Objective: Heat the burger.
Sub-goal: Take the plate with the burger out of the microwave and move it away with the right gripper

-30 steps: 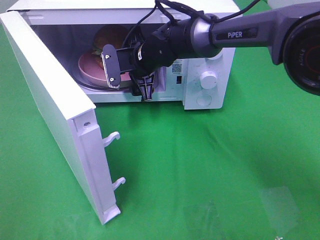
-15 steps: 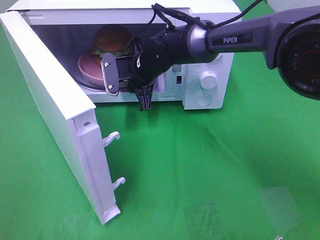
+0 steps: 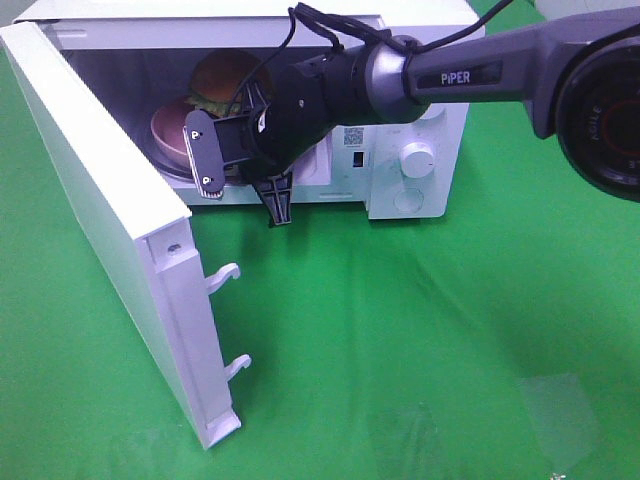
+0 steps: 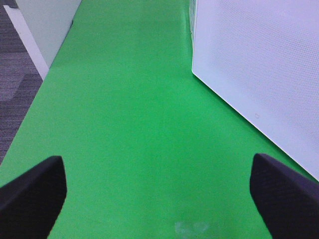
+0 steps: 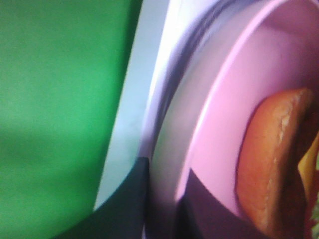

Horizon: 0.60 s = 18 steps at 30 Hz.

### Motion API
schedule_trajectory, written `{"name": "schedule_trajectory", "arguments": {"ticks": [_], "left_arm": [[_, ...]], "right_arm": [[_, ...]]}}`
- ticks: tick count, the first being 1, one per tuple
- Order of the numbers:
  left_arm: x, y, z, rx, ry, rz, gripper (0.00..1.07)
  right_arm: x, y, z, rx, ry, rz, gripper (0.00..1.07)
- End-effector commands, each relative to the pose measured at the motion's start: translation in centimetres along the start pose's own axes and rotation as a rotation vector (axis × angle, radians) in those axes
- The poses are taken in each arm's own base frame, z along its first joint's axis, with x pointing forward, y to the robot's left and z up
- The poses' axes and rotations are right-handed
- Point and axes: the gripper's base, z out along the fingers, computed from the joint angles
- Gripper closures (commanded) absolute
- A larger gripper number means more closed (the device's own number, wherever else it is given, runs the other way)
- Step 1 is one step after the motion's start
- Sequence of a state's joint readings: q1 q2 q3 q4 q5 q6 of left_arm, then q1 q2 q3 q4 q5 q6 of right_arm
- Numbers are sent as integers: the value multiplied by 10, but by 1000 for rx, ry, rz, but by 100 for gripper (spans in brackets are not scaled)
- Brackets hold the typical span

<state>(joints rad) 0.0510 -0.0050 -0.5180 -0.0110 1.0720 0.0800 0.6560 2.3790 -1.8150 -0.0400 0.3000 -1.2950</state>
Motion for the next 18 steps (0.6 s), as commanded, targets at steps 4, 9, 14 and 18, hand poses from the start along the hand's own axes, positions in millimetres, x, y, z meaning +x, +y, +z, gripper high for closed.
{"name": "schedule_trajectory", "arguments": {"ticks": [4, 9, 14, 18], "left_arm": [[1, 0, -2, -6, -24, -1, 13], [1, 0, -2, -6, -24, -1, 13], [1, 0, -2, -7, -24, -1, 13], [1, 0, -2, -7, -24, -1, 13]], "right_arm": [[-8, 0, -16, -103, -11, -19, 107], [-9, -5, -28, -129, -9, -64, 107], [-8, -1, -42, -134, -13, -147, 107], [-6, 5, -51, -114, -19, -220, 107]]}}
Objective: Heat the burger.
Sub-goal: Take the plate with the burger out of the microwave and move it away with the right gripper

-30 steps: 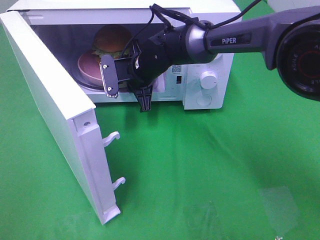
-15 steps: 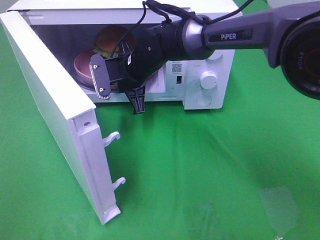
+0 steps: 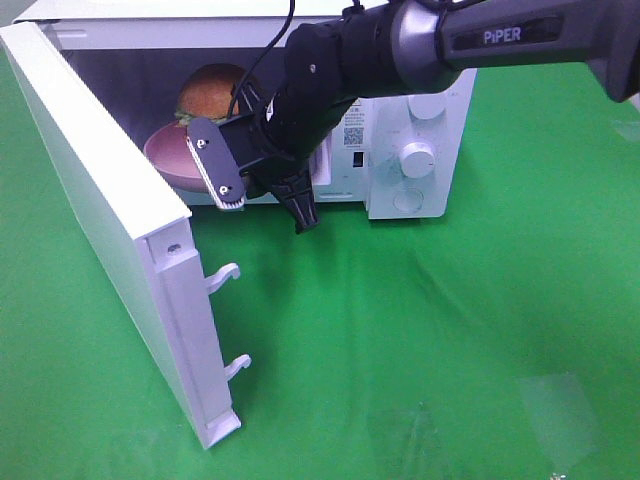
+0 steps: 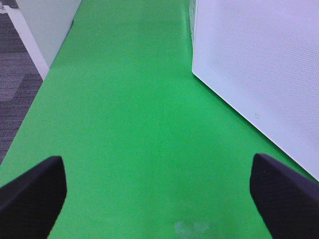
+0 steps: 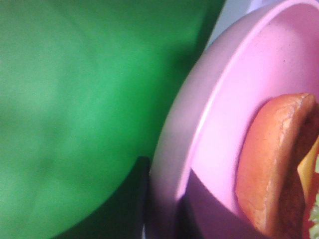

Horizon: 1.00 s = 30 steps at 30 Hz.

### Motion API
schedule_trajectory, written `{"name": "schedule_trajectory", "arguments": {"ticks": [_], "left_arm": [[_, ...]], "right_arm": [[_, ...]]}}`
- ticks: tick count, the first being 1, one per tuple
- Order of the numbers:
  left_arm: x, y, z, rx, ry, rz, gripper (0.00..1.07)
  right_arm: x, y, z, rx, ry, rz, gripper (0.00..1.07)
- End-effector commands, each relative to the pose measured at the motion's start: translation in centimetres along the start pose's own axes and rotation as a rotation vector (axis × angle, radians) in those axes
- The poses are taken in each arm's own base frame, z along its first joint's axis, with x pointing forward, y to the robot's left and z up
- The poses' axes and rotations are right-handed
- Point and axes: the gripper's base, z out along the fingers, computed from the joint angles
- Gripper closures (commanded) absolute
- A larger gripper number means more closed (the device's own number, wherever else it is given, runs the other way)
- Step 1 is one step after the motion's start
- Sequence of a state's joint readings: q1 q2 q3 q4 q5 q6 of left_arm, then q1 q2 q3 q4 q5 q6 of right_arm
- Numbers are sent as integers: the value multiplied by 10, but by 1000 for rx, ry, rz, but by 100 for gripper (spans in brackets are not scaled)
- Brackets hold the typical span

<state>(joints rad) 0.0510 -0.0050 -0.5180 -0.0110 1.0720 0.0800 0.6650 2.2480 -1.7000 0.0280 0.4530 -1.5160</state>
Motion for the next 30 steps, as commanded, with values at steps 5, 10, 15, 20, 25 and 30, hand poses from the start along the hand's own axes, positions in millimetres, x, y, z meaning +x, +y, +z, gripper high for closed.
{"name": "schedule_trajectory", "arguments": {"ticks": [5, 10, 15, 20, 25, 30], "left_arm": [[1, 0, -2, -7, -24, -1, 13], [1, 0, -2, -7, -24, -1, 13], [1, 0, -2, -7, -24, -1, 13], [1, 0, -2, -7, -24, -1, 13], [1, 0, -2, -7, -24, -1, 13], [1, 0, -2, -7, -24, -1, 13]], "right_arm": [[1, 9, -26, 66, 2, -105, 107], [2, 15, -35, 104, 3, -112, 107], [3, 24, -47, 129, 12, -139, 107], [4, 35, -57, 118, 20, -171, 107], [5, 40, -66, 137, 22, -179, 107], [5, 47, -76, 144, 22, -180, 107]]}}
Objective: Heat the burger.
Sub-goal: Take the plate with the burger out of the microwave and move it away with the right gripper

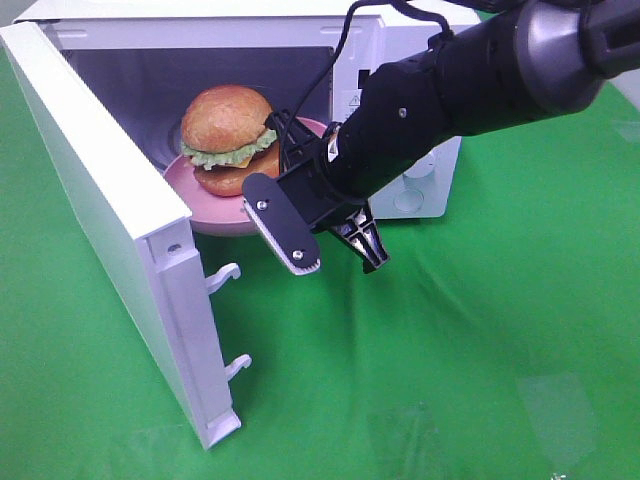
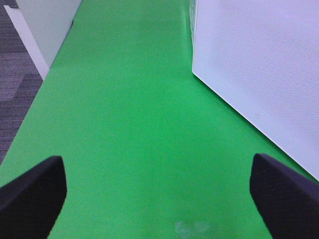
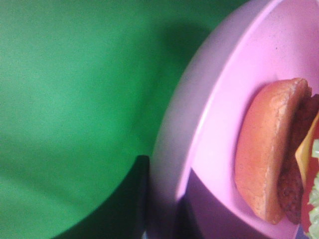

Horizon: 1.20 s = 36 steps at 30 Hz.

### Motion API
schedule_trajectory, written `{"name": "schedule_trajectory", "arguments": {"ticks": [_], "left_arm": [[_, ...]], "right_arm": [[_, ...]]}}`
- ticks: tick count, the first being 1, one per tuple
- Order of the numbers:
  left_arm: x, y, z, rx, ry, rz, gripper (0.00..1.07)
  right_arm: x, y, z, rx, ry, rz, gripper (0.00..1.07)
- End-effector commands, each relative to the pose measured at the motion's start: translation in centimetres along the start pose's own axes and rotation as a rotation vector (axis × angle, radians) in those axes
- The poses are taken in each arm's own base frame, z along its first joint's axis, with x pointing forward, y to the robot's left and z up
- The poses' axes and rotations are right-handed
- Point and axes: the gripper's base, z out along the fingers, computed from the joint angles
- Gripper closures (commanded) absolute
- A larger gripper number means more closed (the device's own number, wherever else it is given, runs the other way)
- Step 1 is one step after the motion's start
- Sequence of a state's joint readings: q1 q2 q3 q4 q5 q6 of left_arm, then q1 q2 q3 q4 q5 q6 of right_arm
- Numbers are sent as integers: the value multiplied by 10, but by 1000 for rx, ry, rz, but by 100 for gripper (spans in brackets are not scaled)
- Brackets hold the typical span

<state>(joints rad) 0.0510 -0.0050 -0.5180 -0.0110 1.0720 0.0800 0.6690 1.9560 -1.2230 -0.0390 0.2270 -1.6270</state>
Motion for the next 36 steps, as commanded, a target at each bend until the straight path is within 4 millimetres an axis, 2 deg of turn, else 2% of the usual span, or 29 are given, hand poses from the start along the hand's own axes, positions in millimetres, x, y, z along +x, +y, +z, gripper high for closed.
{"name": "schedule_trajectory", "arguments": {"ticks": [1, 15, 17, 22, 26, 33, 36], "left_arm": [[1, 0, -2, -7, -24, -1, 13], [1, 0, -2, -6, -24, -1, 13], [1, 0, -2, -6, -24, -1, 13], [1, 0, -2, -6, -24, -1, 13], [1, 0, -2, -6, -24, -1, 13], [1, 0, -2, -7, -24, -1, 13], [1, 0, -2, -7, -24, -1, 13]], "right_arm": [[3, -9, -20, 114, 13, -3, 107], [0, 14, -52, 161, 11, 23, 107], [-1, 20, -64, 171, 9, 48, 107], [-2, 27, -72, 171, 6, 61, 107], [-3, 38, -91, 181, 4, 85, 107], [-4, 47, -106, 190, 3, 103, 107], [-4, 57, -119, 183, 3, 114, 107]]}}
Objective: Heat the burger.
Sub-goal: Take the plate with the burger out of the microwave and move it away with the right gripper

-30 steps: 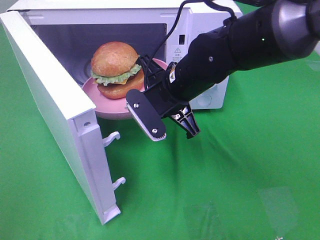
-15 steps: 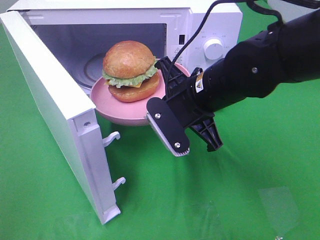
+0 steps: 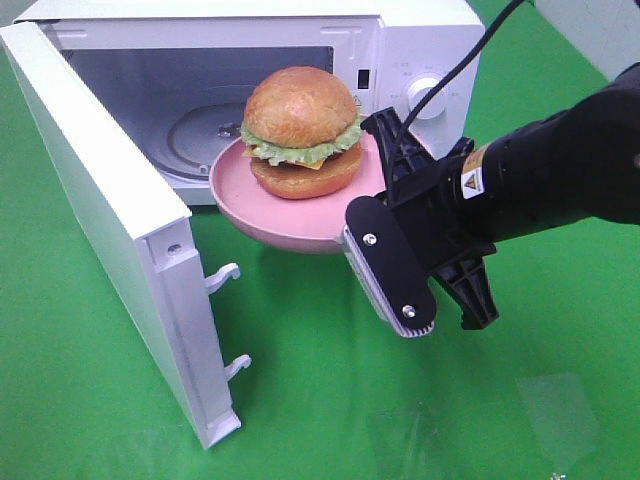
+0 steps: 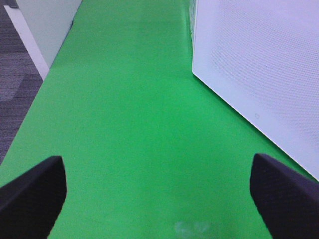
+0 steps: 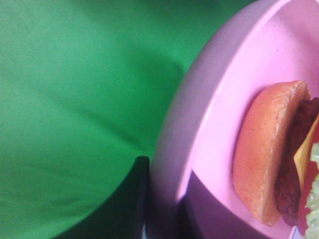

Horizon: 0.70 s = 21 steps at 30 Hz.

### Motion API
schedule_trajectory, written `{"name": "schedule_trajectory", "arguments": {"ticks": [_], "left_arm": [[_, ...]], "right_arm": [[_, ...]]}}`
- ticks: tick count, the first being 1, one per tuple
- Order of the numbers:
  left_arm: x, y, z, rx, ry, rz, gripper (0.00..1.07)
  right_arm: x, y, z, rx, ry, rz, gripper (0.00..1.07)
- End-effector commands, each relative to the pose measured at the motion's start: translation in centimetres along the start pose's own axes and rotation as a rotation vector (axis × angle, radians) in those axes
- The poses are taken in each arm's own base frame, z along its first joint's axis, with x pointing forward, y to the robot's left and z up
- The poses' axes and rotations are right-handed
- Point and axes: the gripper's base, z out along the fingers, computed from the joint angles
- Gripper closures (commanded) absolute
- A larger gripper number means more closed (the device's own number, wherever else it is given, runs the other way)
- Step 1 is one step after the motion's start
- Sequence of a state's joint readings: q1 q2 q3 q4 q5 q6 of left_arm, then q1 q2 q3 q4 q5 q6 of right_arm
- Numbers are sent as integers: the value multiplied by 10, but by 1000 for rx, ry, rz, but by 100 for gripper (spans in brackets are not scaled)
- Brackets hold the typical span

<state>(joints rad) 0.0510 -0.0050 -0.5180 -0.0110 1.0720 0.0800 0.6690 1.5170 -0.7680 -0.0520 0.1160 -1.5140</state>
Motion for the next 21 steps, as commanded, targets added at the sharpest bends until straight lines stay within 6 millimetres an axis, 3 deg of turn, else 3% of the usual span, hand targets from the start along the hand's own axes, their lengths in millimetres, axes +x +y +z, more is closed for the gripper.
{"name": "schedule_trajectory", "arguments": {"ticks": [1, 5, 21], "left_arm": [[1, 0, -2, -7, -24, -1, 13], [1, 0, -2, -7, -24, -1, 13], [1, 0, -2, -7, -24, -1, 13]], "right_arm": [[0, -7, -15, 88, -2, 15, 107], [1, 5, -38, 79, 4, 5, 107], [5, 49, -98, 44, 44, 14, 107]]}}
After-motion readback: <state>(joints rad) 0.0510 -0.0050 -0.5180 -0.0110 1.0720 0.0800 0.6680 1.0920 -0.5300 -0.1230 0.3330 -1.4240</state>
